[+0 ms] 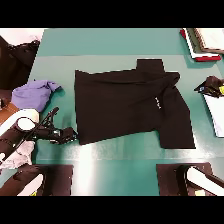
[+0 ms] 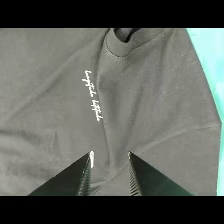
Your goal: Fold the shirts.
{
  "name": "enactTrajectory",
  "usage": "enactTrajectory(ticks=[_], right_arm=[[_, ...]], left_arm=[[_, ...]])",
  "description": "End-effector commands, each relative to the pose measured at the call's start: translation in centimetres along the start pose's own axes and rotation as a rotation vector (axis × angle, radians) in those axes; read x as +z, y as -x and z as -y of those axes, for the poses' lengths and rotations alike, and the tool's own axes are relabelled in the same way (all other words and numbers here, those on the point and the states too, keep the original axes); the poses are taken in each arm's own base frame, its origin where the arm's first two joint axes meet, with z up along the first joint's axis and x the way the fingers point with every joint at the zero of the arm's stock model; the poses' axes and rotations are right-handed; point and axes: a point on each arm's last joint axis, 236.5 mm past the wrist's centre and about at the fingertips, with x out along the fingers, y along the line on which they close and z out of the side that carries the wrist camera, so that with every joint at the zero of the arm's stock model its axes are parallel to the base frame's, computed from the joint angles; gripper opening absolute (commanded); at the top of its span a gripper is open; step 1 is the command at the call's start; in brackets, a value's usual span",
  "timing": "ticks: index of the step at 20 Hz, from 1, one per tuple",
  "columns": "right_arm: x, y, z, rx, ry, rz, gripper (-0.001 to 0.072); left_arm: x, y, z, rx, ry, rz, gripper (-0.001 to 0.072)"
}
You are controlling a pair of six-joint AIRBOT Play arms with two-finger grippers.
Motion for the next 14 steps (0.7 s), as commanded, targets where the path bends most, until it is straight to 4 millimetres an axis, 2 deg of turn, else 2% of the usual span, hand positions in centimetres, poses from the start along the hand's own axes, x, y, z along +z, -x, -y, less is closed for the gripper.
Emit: enactTrajectory(ticks=[1, 3, 5, 6, 7, 11, 14], right_arm=[[0.0, 0.0, -0.2, 0.006, -0.001, 0.003, 0.0263], [0.0, 0.0, -0.2, 0.006, -0.001, 0.000, 0.0262], [-0.1, 0.0, -0.2, 0.006, -0.001, -0.003, 0.0263], [-0.1, 0.0, -0.1, 0.005, 0.000, -0.005, 0.0263], [-0.2, 0.0, -0.1, 0.003, 0.001, -0.008, 0.0262], [-0.7, 0.1, 1.1, -0.006, 0.031, -0.033, 0.0263], [-2.2, -0.7, 3.5, 0.005, -0.028, -0.120, 0.0265]], left_arm=[[-0.9, -1.2, 0.7, 0.009, -0.062, -0.024, 0.0414], [-1.8, -2.7, 1.4, 0.027, -0.078, -0.054, 0.0414], [-1.7, -3.4, 1.9, 0.036, -0.072, -0.034, 0.0394], [-1.3, -3.4, 2.2, 0.032, -0.067, -0.019, 0.0176], [-0.8, -3.2, 2.6, 0.028, -0.078, -0.007, 0.0030], [1.6, -0.9, 4.8, 0.045, -0.192, 0.034, 0.0026], [3.6, 2.1, 4.7, 0.168, -0.315, 0.056, 0.0026]])
